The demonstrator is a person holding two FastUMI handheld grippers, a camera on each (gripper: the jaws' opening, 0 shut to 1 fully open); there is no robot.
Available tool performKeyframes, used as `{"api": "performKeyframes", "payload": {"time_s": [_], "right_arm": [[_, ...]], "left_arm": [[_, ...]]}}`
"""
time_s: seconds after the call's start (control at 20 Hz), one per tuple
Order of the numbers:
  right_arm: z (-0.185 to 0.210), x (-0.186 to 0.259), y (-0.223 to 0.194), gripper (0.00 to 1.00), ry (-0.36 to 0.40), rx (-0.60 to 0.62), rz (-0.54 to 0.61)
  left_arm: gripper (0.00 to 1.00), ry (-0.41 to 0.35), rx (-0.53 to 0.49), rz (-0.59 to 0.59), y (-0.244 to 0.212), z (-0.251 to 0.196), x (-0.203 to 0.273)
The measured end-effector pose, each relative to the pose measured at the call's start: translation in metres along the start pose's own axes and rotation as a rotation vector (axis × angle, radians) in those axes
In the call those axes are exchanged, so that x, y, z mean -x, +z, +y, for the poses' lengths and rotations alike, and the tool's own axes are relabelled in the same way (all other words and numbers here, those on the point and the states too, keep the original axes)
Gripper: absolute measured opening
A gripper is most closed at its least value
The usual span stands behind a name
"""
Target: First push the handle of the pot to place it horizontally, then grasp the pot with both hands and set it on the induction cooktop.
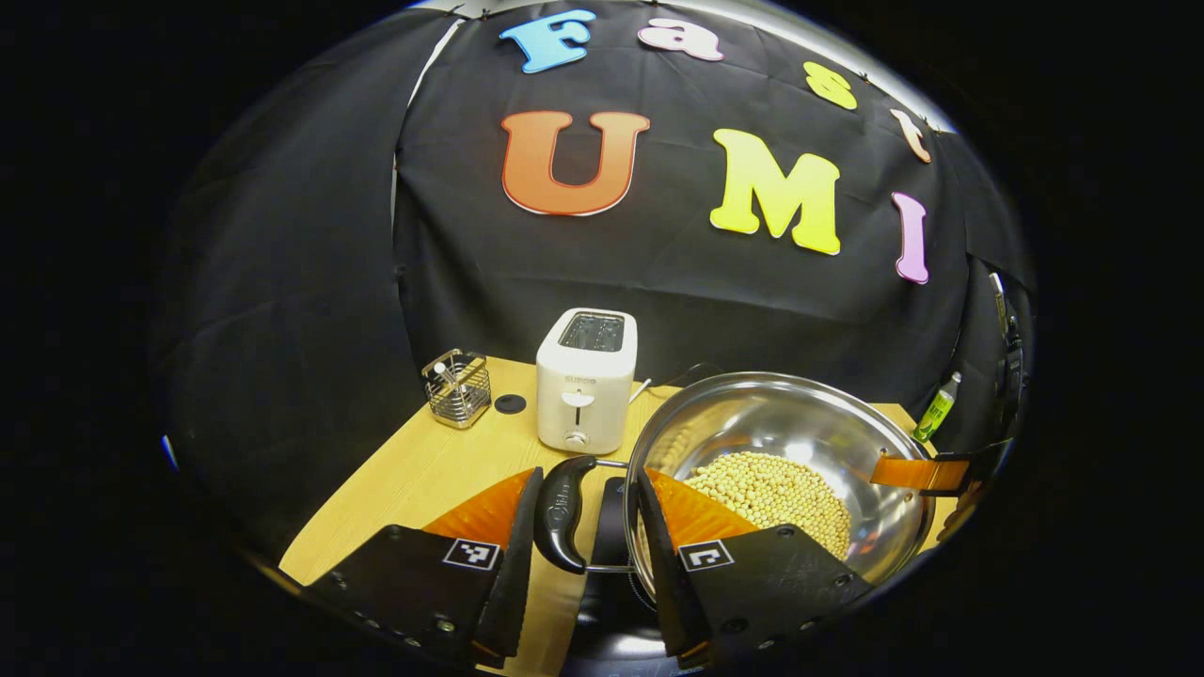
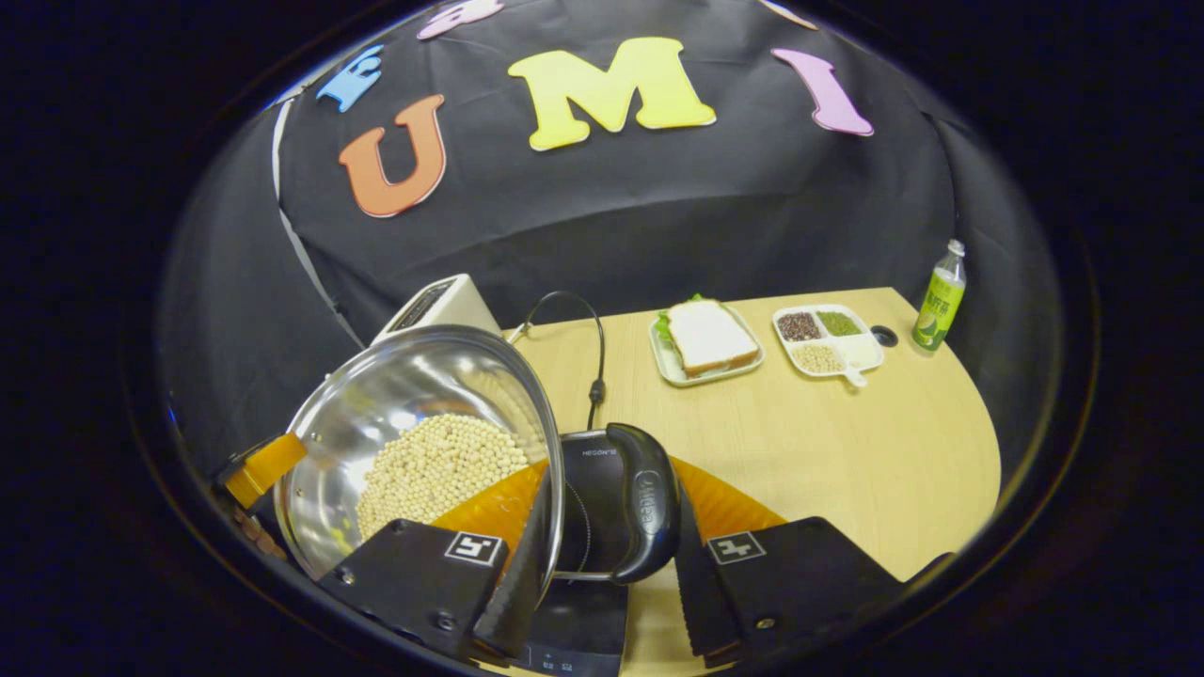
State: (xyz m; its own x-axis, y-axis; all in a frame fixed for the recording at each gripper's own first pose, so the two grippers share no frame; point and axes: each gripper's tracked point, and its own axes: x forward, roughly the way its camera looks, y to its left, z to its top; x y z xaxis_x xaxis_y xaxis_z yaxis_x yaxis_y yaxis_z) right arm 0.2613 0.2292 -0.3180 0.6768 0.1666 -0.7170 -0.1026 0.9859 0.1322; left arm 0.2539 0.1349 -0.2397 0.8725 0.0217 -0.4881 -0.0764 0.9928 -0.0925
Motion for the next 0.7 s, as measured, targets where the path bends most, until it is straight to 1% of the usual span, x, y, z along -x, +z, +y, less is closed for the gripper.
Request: {"api": "performKeyframes", "payload": {"time_s": [0.3, 0.5, 0.6, 0.7], "right_arm": [[-0.007, -0.034, -0.025, 0.64, -0.022, -0.003, 0.054], [-0.011, -0.044, -0.041, 0.64, -0.042, 0.0, 0.079], [-0.014, -0.045, -0.043, 0.65, -0.049, 0.001, 0.071], [-0.017, -0.045, -0.046, 0.65, -0.044, -0.004, 0.061]], "left_arm": [[0.54, -0.001, -0.006, 0.048, -0.035, 0.004, -0.028], [0.54, -0.01, 0.002, 0.074, -0.052, 0.005, -0.039], [0.54, -0.022, 0.003, 0.091, -0.061, 0.004, -0.041], [0.55, -0.028, 0.0, 0.067, -0.062, 0.004, -0.041]]}}
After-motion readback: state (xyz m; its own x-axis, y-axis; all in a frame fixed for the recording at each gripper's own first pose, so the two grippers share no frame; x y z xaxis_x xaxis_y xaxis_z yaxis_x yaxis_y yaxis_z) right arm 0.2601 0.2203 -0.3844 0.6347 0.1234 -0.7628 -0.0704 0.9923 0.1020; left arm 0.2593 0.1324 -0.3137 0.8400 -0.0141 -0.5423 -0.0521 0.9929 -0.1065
